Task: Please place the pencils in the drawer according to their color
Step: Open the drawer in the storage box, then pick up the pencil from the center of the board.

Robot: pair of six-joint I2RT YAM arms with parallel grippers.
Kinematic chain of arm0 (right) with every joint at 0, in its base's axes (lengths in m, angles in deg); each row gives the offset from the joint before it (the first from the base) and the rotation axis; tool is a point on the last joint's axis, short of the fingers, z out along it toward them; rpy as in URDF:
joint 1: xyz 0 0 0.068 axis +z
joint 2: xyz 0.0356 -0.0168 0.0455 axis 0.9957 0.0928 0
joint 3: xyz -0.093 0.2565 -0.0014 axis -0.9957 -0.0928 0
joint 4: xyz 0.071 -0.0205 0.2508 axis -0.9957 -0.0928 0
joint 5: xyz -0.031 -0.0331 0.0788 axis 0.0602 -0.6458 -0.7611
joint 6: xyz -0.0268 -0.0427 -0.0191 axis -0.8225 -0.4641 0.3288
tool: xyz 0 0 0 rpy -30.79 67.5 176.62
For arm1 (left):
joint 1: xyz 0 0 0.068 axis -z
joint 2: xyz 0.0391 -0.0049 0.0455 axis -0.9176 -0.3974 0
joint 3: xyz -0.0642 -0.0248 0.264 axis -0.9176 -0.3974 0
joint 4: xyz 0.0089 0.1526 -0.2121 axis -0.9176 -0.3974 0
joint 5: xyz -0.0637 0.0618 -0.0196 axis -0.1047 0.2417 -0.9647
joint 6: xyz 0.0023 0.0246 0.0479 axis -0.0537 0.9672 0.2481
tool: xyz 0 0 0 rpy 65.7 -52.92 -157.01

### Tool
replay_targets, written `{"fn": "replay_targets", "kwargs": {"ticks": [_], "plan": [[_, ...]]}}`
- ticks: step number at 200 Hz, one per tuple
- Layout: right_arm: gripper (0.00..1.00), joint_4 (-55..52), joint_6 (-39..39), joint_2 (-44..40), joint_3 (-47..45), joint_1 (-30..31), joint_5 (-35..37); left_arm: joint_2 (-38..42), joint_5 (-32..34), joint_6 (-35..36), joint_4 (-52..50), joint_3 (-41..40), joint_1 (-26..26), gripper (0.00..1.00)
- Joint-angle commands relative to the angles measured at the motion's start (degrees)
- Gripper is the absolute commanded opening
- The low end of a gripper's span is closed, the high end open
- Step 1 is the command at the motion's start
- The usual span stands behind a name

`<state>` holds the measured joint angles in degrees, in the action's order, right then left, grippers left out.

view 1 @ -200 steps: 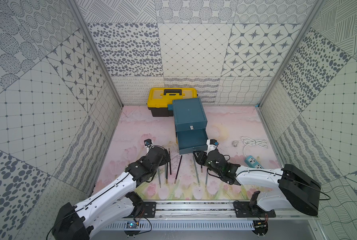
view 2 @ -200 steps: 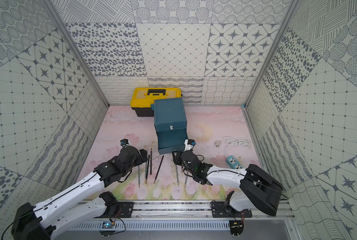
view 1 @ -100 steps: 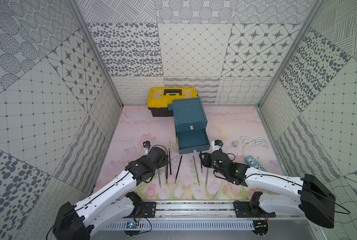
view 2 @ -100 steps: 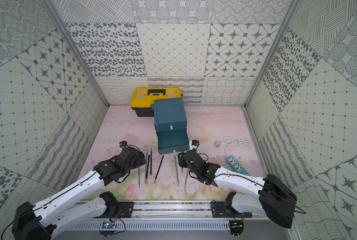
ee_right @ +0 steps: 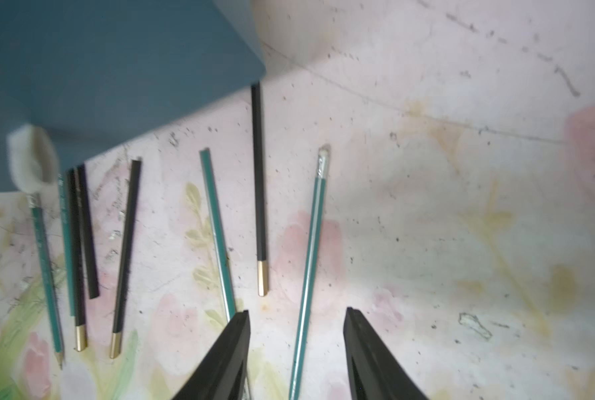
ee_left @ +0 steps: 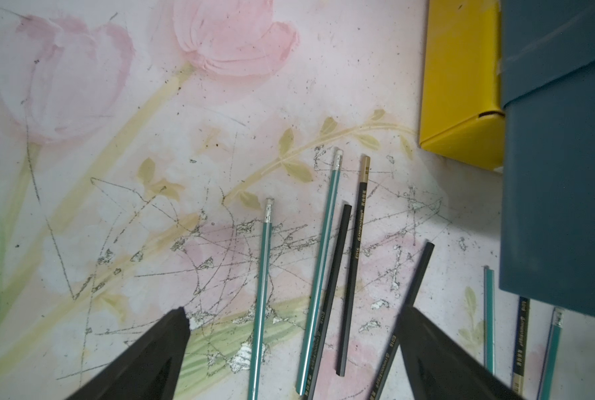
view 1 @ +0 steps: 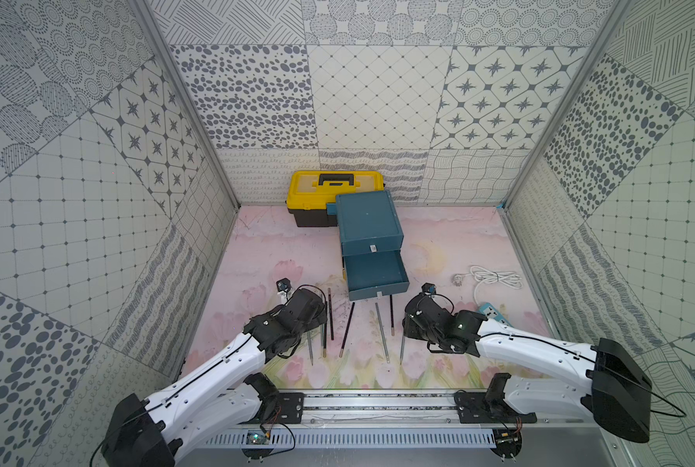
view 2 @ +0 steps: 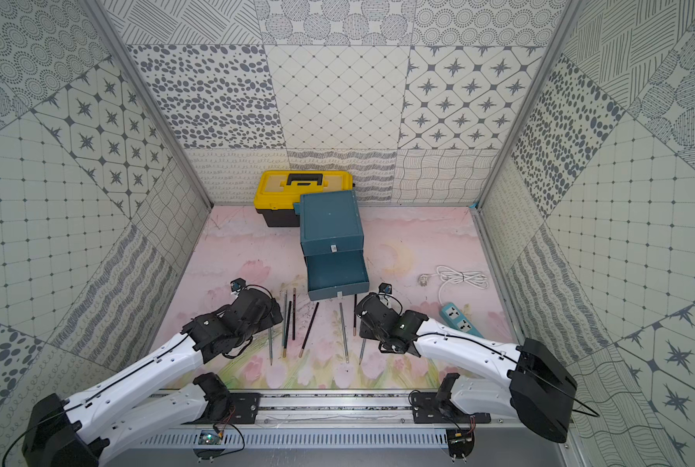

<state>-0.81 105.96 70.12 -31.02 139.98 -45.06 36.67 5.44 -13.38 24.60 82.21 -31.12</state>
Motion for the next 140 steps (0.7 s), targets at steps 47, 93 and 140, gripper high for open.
{"fn": "replay_targets", "kwargs": {"ticks": [47, 93, 140], "plan": [[0.45, -2.83, -1.15, 10.4, 5.17, 1.38, -6.09, -0.42, -0.23, -1.57, -0.41, -0.97, -0.39, 0.99], [0.38, -2.83, -1.84, 15.96, 7.57, 1.38, -6.25, -0.64, -0.32, -1.4, 0.09, -1.24, -0.39, 0.99], [0.3, -3.71, -1.7, 19.49, 7.67, 0.24, -7.15, -0.4, -0.24, -1.08, 0.22, -1.26, -0.48, 0.99]]}}
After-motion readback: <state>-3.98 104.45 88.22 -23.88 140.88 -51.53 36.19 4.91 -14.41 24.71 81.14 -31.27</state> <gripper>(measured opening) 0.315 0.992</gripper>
